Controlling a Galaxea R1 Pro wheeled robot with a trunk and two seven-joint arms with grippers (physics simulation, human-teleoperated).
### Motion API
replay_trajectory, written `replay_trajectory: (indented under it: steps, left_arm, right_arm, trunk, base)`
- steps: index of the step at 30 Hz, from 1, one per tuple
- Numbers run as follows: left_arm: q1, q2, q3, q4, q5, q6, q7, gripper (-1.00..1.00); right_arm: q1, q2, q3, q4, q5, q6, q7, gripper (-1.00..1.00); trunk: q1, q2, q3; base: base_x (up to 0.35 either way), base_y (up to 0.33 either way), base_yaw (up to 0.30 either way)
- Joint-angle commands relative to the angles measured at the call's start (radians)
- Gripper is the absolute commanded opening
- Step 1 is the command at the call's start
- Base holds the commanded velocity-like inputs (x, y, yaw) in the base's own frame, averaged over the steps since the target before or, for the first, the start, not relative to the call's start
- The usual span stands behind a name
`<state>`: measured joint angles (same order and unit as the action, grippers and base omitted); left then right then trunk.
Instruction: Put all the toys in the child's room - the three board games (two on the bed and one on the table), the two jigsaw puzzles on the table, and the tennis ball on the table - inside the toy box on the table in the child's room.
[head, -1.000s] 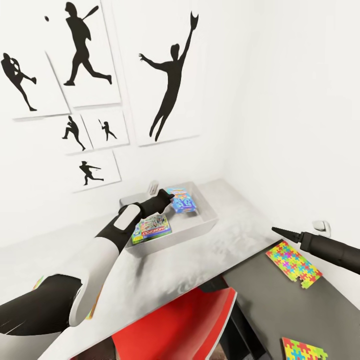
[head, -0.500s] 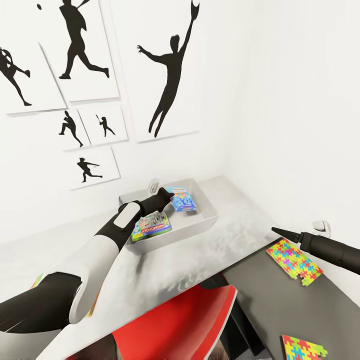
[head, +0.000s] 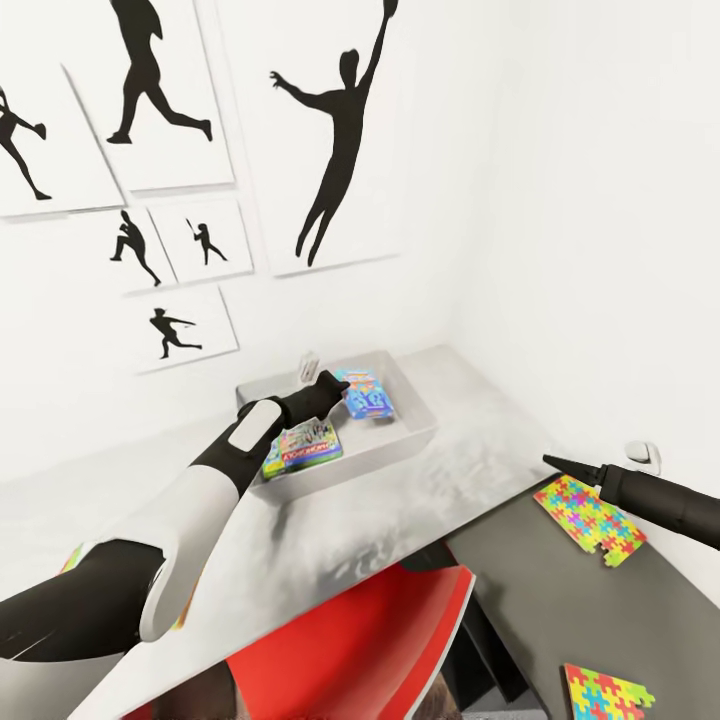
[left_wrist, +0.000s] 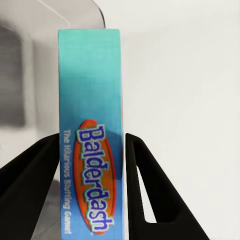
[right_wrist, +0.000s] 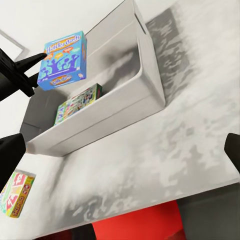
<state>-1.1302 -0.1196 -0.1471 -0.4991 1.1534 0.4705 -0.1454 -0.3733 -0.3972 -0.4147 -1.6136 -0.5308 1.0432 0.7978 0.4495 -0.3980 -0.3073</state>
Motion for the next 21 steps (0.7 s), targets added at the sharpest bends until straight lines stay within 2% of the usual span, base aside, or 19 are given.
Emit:
replay_trajectory:
  steps: [1, 21]
  left_arm:
    - [-0.001, 0.000, -0.001, 0.001, 0.003, 0.002, -0.002, -1.00]
    - [-0.003, -0.002, -0.002, 0.001, 0.003, 0.002, -0.002, -1.00]
  right_arm:
    - [-0.001, 0.000, -0.001, 0.000, 0.005, 0.004, 0.007, 1.00]
    - [-0.001, 0.000, -0.001, 0.000, 0.005, 0.004, 0.007, 1.00]
  trunk:
    - [0.001, -0.002, -0.003]
    - [0.001, -0.002, -0.036]
  base:
    - [0.000, 0.000, 0.000]
    - [0.000, 0.000, 0.000]
